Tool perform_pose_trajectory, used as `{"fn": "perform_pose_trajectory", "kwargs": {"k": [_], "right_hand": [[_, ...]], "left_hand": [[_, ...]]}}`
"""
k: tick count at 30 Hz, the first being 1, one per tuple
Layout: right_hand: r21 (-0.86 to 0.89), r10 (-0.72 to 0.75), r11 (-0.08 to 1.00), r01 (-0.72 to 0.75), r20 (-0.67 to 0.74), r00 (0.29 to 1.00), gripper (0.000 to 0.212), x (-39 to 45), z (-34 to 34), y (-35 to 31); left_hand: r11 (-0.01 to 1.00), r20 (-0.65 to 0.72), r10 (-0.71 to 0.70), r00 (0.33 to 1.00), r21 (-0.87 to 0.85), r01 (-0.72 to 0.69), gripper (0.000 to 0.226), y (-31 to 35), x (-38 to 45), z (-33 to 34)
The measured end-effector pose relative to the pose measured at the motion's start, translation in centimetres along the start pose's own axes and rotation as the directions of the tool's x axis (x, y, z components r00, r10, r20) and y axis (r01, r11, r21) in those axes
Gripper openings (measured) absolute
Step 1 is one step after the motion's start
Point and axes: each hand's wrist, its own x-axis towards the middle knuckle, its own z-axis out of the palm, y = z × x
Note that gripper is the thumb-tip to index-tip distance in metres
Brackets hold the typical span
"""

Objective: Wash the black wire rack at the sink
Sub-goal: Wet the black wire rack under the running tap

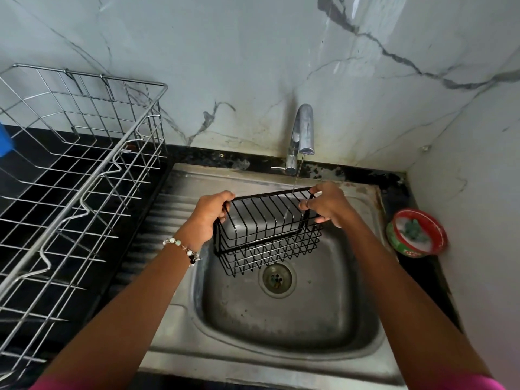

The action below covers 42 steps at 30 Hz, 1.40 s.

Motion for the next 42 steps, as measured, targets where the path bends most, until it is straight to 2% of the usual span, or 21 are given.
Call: {"fn": "perform_pose_trajectory", "kwargs": {"k": [4,6,8,10,13,17,19,22,25,26,27,28,30,31,33,36,40,42], "right_hand": [[-0.283,-0.165,0.949,0.138,-0.075,0.983,0.057,-0.1,0.2,-0.3],[-0.408,-0.259,0.891,0.202,-0.089,0.962,0.057,-0.4,0.1,-0.7],[-0.486,-0.338,0.834,0.260,-0.078,0.938,0.060,-0.6,0.1,-1.3],[-0.565,-0.405,0.764,0.311,-0.046,0.913,0.062,-0.5,0.6,-1.8],[-0.656,-0.481,0.668,0.350,-0.022,0.877,0.051,-0.6,1.1,-2.4],[-0.678,-0.540,0.623,0.390,-0.013,0.841,0.056,-1.3,0.6,-3.4],[-0.618,-0.533,0.658,0.430,0.020,0.846,0.056,-1.3,0.2,-3.7],[-0.463,-0.474,0.770,0.438,0.044,0.879,0.037,-1.1,-0.8,-3.8],[-0.338,-0.412,0.862,0.378,-0.032,0.910,0.021,-0.7,-1.9,-4.5],[-0.249,-0.385,0.900,0.358,-0.071,0.920,0.017,-0.8,-2.2,-4.9],[-0.085,-0.341,0.939,0.334,-0.085,0.936,0.014,-0.9,-2.4,-5.3],[0.154,-0.296,0.941,0.300,-0.050,0.954,0.012,-1.3,-2.7,-5.8],[0.553,-0.257,0.821,0.138,0.143,0.956,0.013,-2.1,-3.0,-6.5],[0.616,-0.251,0.786,0.057,0.233,0.940,0.015,-2.5,-3.0,-6.6],[0.573,-0.209,0.820,-0.004,0.305,0.929,0.017,-2.7,-3.0,-6.7],[0.431,-0.146,0.902,0.026,0.248,0.958,0.022,-2.9,-2.9,-6.8],[0.484,-0.175,0.874,-0.050,0.408,0.896,0.027,-3.1,-3.5,-6.8],[0.421,-0.131,0.907,-0.021,0.330,0.935,0.026,-2.7,-3.6,-6.7]], "left_hand": [[0.953,0.089,-0.100,0.991,0.294,0.070,0.019,-0.1,-0.3,-0.1],[0.875,0.136,-0.102,0.985,0.484,0.023,0.032,0.0,-0.4,0.0],[0.801,0.209,-0.120,0.971,0.598,-0.030,0.045,0.2,-0.6,0.5],[0.782,0.273,-0.155,0.949,0.621,-0.051,0.048,0.5,-0.9,1.4],[0.787,0.296,-0.154,0.943,0.614,-0.064,0.042,0.8,-1.1,2.6],[0.912,0.300,-0.111,0.947,0.410,-0.023,0.033,1.0,-0.9,3.8],[0.927,0.289,-0.026,0.957,0.364,-0.084,0.030,1.1,-0.7,4.3],[0.924,0.261,0.057,0.964,0.352,-0.150,0.025,1.3,-1.1,4.5],[0.928,0.250,0.116,0.961,0.318,-0.195,0.021,1.6,-2.1,4.4],[0.933,0.243,0.128,0.961,0.300,-0.200,0.019,1.7,-2.3,4.4],[0.939,0.233,0.131,0.964,0.283,-0.196,0.018,1.7,-2.5,4.4],[0.945,0.221,0.124,0.967,0.271,-0.183,0.018,1.8,-2.4,4.4],[0.955,0.190,0.091,0.978,0.261,-0.140,0.021,1.8,-2.1,4.2],[0.959,0.179,0.071,0.981,0.258,-0.117,0.023,1.7,-1.9,4.1],[0.968,0.168,0.045,0.985,0.235,-0.084,0.025,1.4,-1.5,3.8],[0.975,0.153,0.034,0.988,0.212,-0.067,0.023,1.0,-1.2,3.3],[0.969,0.171,0.060,0.983,0.227,-0.099,0.022,0.8,-1.2,3.1],[0.969,0.182,0.076,0.980,0.220,-0.116,0.023,0.7,-1.3,3.0]]}}
